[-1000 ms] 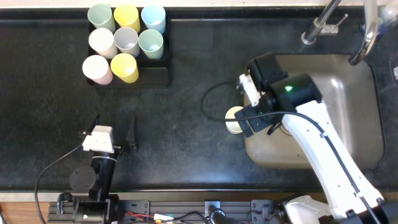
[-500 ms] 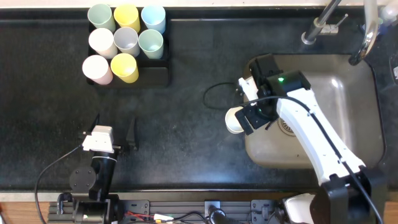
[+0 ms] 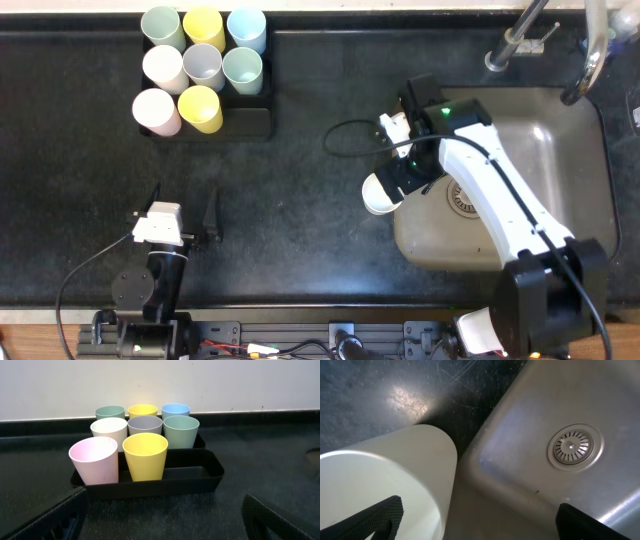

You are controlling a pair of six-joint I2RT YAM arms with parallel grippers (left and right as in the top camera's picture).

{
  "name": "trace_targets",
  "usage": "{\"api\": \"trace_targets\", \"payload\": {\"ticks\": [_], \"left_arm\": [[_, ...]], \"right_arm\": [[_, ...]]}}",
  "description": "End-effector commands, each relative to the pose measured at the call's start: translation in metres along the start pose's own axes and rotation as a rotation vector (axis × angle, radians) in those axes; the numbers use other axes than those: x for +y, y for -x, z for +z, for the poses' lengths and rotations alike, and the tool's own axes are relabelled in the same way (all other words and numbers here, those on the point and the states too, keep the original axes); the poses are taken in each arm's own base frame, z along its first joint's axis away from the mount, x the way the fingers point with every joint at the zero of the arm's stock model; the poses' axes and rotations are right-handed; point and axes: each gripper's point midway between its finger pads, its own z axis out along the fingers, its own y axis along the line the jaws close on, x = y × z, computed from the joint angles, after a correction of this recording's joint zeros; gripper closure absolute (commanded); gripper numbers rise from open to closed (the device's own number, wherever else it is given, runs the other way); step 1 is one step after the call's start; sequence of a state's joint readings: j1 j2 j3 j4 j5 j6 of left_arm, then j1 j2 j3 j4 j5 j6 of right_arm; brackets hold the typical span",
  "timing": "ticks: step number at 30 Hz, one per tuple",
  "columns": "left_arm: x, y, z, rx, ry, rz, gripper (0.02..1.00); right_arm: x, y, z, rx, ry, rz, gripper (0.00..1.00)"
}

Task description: Store Cups

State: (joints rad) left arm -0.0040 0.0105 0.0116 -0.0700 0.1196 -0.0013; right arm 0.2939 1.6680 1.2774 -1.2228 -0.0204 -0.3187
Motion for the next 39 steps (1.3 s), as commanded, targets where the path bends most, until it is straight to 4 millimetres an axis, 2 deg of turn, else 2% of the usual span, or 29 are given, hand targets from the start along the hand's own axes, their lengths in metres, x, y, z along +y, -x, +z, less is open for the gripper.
{"api": "trace_targets", "payload": {"ticks": [1,2,3,4,5,9,13,16,19,24,26,28,34,37,39], "left_arm": [[0.002,0.0,0.0,-0.005,0.009,-0.014,0.02],[0.002,0.0,0.0,-0.005,0.009,-0.014,0.02],[0.002,0.0,0.0,-0.005,0.01,-0.014,0.02],[0.002,0.0,0.0,-0.005,0.009,-0.014,0.02],[0.002,0.0,0.0,-0.005,0.009,-0.014,0.02],[0.002,0.0,0.0,-0.005,0.009,-0.014,0.02],[0.002,0.0,0.0,-0.005,0.009,-0.014,0.02],[0.002,0.0,0.0,-0.005,0.01,-0.014,0.02],[0.002,0.0,0.0,-0.005,0.01,-0.014,0.02],[0.002,0.0,0.0,-0.005,0.009,-0.014,0.02],[0.002,0.0,0.0,-0.005,0.009,-0.014,0.02],[0.002,0.0,0.0,-0.005,0.009,-0.014,0.02],[0.002,0.0,0.0,-0.005,0.009,-0.014,0.02],[0.002,0.0,0.0,-0.005,0.009,-0.014,0.02],[0.002,0.0,0.0,-0.005,0.009,-0.014,0.02]], "right_arm": [[-0.001,0.006,-0.002,-0.018,0.008,-0.005,0.117],[-0.001,0.006,-0.002,-0.018,0.009,-0.006,0.202],[-0.001,0.006,-0.002,-0.018,0.009,-0.005,0.393],[-0.001,0.006,-0.002,-0.018,0.009,-0.005,0.879],[-0.001,0.006,-0.002,-0.018,0.009,-0.004,0.956],[0.002,0.008,-0.003,-0.02,0.011,0.009,0.958],[0.018,0.011,-0.009,-0.023,0.039,-0.017,0.958],[0.031,0.02,-0.033,-0.038,0.033,-0.05,0.958],[0.037,0.04,-0.08,-0.121,0.008,-0.049,0.956],[0.042,0.078,-0.178,-0.379,-0.087,-0.054,0.958],[0.046,0.089,-0.206,-0.471,-0.104,-0.051,0.958],[0.052,0.097,-0.224,-0.532,-0.105,-0.063,0.958],[0.081,0.126,-0.243,-0.654,-0.081,-0.115,0.956],[0.092,0.142,-0.237,-0.648,-0.057,-0.124,0.956],[0.103,0.162,-0.224,-0.627,-0.01,-0.107,0.956]]}}
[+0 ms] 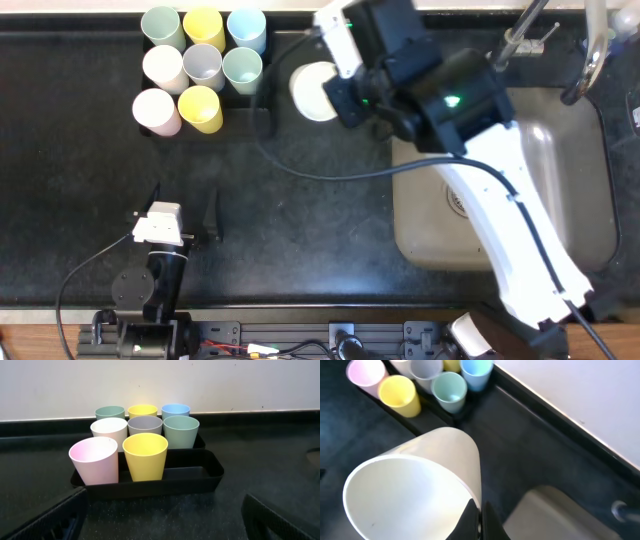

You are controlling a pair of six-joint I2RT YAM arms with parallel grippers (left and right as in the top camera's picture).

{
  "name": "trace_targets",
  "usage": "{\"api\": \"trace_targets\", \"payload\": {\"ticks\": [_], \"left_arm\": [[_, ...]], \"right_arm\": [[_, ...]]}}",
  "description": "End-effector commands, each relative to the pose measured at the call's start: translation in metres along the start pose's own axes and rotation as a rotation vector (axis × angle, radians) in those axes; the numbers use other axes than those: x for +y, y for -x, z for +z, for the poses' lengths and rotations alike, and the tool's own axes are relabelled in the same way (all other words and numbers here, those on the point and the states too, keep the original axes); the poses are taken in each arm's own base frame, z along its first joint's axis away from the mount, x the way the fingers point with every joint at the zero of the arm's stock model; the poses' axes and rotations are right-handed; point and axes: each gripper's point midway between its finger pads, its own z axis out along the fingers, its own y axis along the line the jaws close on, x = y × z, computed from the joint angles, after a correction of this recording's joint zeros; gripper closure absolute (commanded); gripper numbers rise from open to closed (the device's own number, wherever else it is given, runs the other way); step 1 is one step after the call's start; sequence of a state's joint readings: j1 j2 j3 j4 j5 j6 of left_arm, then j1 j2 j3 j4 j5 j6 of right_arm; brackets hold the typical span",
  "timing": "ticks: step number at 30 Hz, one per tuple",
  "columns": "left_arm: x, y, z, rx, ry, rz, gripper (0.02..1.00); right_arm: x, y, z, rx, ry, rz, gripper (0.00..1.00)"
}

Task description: Store Cups

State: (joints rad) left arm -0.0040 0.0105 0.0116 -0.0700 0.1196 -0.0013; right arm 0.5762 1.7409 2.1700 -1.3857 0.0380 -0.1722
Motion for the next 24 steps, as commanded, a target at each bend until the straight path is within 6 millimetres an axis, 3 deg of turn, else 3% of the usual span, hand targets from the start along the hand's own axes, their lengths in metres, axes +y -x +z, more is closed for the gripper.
{"api": "trace_targets", "payload": {"ticks": [1,11,18,24], "left_arm": [[0.002,0.0,0.0,-0.005,0.01,-0.014,0.02],[0.002,0.0,0.0,-0.005,0.009,-0.014,0.02],[0.002,0.0,0.0,-0.005,0.009,-0.014,0.02],[0.002,0.0,0.0,-0.005,0.009,-0.014,0.02]], "right_arm": [[0.019,0.02,0.038,0.027,0.065,0.047,0.956],[0.052,0.023,0.107,0.139,0.217,0.044,0.958],[0.079,0.006,0.151,0.224,0.265,0.01,0.958],[0.08,-0.008,0.183,0.281,0.212,-0.01,0.956]]}}
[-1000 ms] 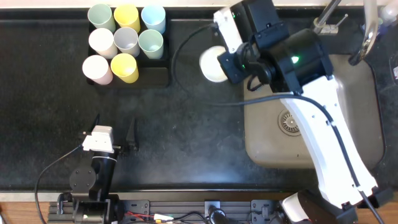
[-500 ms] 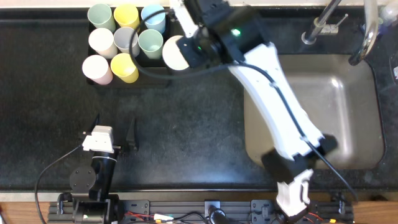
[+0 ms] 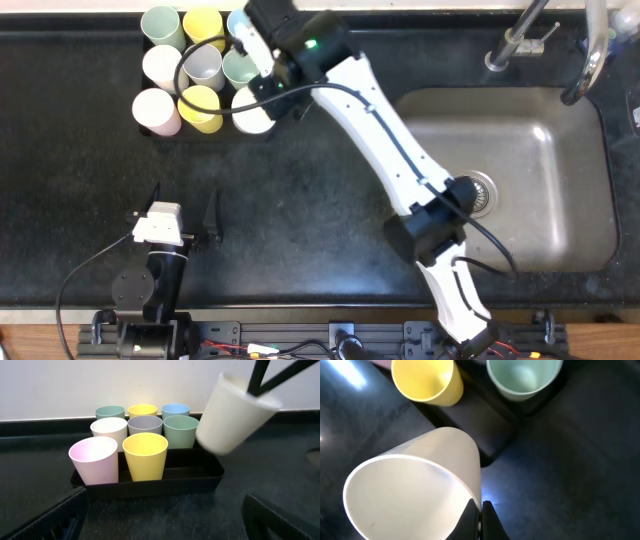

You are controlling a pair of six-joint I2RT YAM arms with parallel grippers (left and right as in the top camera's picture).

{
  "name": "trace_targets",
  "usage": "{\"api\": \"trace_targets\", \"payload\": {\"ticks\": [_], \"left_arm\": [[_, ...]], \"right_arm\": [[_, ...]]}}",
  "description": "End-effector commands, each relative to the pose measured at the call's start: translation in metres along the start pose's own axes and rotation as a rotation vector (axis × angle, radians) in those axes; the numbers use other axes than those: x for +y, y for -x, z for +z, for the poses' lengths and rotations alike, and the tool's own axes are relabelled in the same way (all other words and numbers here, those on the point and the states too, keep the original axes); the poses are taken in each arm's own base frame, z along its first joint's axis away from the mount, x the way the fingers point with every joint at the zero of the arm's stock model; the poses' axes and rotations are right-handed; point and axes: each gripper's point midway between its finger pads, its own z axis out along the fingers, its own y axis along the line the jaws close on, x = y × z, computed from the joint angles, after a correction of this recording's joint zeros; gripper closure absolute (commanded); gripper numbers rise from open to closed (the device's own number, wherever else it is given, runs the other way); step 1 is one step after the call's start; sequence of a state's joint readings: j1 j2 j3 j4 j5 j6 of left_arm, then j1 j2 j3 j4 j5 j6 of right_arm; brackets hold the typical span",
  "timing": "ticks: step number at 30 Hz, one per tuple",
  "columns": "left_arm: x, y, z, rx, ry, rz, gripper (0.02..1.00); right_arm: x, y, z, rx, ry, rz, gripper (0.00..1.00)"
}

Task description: Store Cups

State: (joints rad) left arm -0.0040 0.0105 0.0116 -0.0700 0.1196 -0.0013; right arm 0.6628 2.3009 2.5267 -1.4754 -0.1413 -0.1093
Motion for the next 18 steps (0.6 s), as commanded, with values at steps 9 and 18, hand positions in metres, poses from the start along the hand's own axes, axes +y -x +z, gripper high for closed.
{"api": "trace_targets", "payload": {"ticks": [9,18], "left_arm": [[0.002,0.0,0.0,-0.005,0.009,-0.014,0.02],[0.002,0.0,0.0,-0.005,0.01,-0.014,0.02]], "right_arm": [[-0.02,0.01,0.04,0.006,-0.079,-0.004,0.958],[-0.024,0.019,0.063,-0.014,-0.08,-0.006,0.956]]}}
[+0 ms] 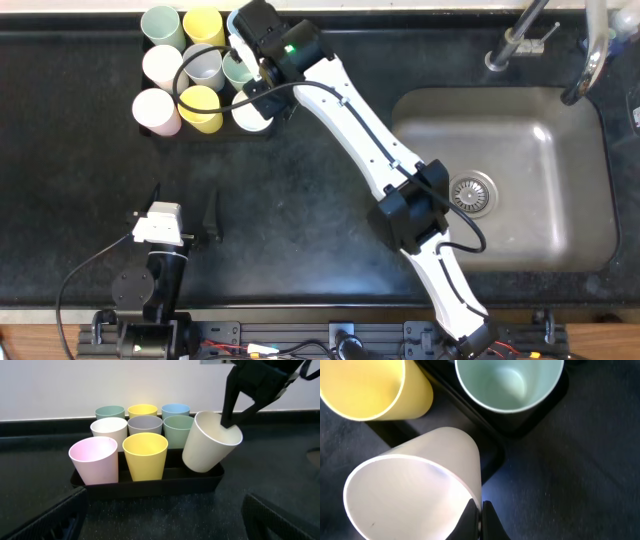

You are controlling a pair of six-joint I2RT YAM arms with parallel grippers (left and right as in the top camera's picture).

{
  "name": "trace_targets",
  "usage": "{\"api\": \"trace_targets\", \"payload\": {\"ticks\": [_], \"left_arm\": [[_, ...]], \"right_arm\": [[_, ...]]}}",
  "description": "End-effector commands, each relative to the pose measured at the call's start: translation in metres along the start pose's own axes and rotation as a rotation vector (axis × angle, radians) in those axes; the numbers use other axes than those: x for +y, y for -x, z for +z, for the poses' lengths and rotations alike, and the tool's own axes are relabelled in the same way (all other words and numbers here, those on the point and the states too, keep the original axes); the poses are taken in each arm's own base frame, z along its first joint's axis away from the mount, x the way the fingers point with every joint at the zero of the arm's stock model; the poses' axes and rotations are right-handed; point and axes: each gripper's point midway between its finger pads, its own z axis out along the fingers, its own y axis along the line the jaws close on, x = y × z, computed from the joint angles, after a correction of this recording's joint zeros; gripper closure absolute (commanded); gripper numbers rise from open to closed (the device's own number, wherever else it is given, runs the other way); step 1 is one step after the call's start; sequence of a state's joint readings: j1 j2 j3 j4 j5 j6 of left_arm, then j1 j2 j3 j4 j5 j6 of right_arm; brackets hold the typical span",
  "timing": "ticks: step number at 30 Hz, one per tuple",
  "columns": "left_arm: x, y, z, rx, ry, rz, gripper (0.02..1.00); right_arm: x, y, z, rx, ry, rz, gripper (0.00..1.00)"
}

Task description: Store Cups

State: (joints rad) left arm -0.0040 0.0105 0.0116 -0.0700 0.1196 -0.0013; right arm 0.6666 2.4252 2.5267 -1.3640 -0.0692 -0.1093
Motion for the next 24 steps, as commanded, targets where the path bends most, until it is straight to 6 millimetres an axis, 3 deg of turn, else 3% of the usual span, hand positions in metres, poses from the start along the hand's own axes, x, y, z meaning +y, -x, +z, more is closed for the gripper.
{"api": "trace_targets", "payload": {"ticks": [1,24], "left_arm": [[0.002,0.0,0.0,-0.005,0.009,-0.014,0.02],[0.002,0.0,0.0,-0.005,0.009,-0.014,0.02]], "right_arm": [[-0.003,0.009,0.005,-0.028,-0.01,-0.002,0.958],[-0.012,-0.001,0.034,0.026,-0.013,-0.004,0.958]]}}
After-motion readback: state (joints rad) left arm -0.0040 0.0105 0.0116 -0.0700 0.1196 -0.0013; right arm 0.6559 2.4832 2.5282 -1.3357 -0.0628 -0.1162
